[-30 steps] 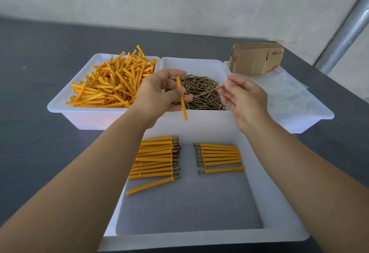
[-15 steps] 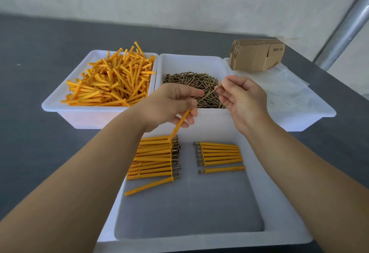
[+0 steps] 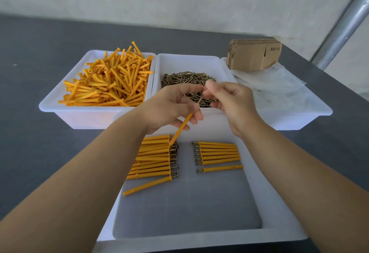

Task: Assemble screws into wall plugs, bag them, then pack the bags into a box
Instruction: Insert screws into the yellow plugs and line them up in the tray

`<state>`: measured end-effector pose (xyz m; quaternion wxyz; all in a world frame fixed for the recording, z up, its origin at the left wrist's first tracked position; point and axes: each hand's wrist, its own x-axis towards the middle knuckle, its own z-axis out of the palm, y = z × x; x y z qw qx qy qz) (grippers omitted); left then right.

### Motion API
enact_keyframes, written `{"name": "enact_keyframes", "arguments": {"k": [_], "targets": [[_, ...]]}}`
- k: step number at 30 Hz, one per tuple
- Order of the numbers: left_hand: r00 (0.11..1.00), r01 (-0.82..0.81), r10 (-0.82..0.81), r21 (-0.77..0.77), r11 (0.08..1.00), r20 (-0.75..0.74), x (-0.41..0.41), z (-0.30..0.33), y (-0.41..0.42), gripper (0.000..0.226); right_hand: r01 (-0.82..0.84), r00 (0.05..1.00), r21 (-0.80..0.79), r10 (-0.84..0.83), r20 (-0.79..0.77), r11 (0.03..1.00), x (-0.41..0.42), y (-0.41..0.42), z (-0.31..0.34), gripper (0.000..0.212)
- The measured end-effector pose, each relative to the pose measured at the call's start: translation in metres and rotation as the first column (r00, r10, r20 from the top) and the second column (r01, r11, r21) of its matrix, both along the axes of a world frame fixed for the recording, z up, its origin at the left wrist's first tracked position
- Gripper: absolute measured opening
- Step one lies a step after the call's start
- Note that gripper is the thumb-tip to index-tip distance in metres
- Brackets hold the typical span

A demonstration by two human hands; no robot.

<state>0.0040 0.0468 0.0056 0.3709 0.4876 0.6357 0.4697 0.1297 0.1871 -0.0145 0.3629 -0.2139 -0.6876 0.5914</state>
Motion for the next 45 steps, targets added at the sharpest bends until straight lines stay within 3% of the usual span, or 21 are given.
{"name": "enact_keyframes", "arguments": {"k": [3, 6, 12, 14, 17, 20, 25, 31, 34, 37, 38, 40, 42, 43, 45], "targets": [[0.999, -0.035, 0.036, 0.074, 0.997, -0.023, 0.0, 0.003, -0.001, 0.045, 0.084, 0.996, -0.14, -0.086, -0.011, 0.987, -0.003, 0.004, 0.003, 0.029], [0.998, 0.028, -0.032, 0.093, 0.995, 0.047, 0.003, 0.008, -0.003, 0.021, 0.098, 0.989, -0.3, -0.127, -0.08, 0.949, -0.002, 0.009, 0.007, 0.032], [0.976, 0.215, -0.217, -0.061, 0.975, -0.028, 0.038, 0.004, 0.003, 0.016, 0.094, 0.987, -0.305, -0.129, -0.097, 0.948, -0.002, 0.009, 0.005, 0.029], [0.952, 0.215, -0.241, -0.148, 0.965, -0.19, 0.049, -0.001, 0.009, 0.018, 0.096, 0.986, -0.303, -0.131, -0.099, 0.948, -0.002, 0.009, 0.004, 0.029], [0.808, 0.131, -0.208, -0.176, 0.976, -0.551, 0.062, -0.013, 0.017, 0.02, 0.084, 0.987, -0.308, -0.122, -0.108, 0.948, -0.002, 0.01, 0.003, 0.028], [0.674, 0.084, -0.18, -0.168, 0.982, -0.716, 0.069, -0.024, 0.024, 0.018, 0.077, 0.987, -0.3, -0.114, -0.109, 0.951, -0.001, 0.01, 0.003, 0.026], [0.377, -0.084, -0.187, -0.234, 0.969, -0.907, 0.073, -0.034, 0.032, 0.014, 0.083, 0.988, -0.276, -0.115, -0.101, 0.958, 0.0, 0.009, 0.003, 0.025], [0.404, -0.107, -0.271, -0.339, 0.935, -0.874, 0.077, -0.039, 0.036, 0.003, 0.11, 0.991, -0.193, -0.122, -0.05, 0.975, -0.001, 0.008, 0.002, 0.026], [0.484, -0.089, -0.183, -0.256, 0.963, -0.856, 0.071, -0.03, 0.036, 0.018, 0.141, 0.99, -0.092, -0.141, 0.008, 0.986, -0.004, 0.006, 0.001, 0.02], [0.512, -0.14, 0.129, 0.065, 0.988, -0.85, 0.056, -0.014, 0.032, 0.021, 0.198, 0.957, 0.323, -0.254, 0.141, 0.925, -0.008, 0.011, 0.002, 0.014], [0.491, -0.19, 0.277, 0.208, 0.959, -0.826, 0.047, -0.008, 0.03, 0.019, 0.188, 0.936, 0.454, -0.299, 0.186, 0.871, -0.01, 0.013, 0.004, 0.015], [0.356, -0.312, 0.504, 0.409, 0.858, -0.787, 0.022, 0.001, 0.025, 0.022, 0.131, 0.888, 0.562, -0.349, 0.3, 0.817, -0.016, 0.017, 0.008, 0.019], [0.206, -0.499, 0.57, 0.416, 0.76, -0.795, -0.011, 0.004, 0.017, 0.027, 0.053, 0.834, 0.572, -0.351, 0.425, 0.818, -0.02, 0.023, 0.008, 0.022], [0.18, -0.623, 0.569, 0.355, 0.697, -0.802, -0.026, 0.003, 0.012, 0.03, 0.001, 0.798, 0.571, -0.345, 0.494, 0.821, -0.022, 0.026, 0.008, 0.023], [0.217, -0.826, 0.549, 0.147, 0.543, -0.807, -0.051, -0.002, 0.0, 0.032, -0.129, 0.674, 0.562, -0.344, 0.654, 0.817, -0.027, 0.032, 0.011, 0.026]]}}
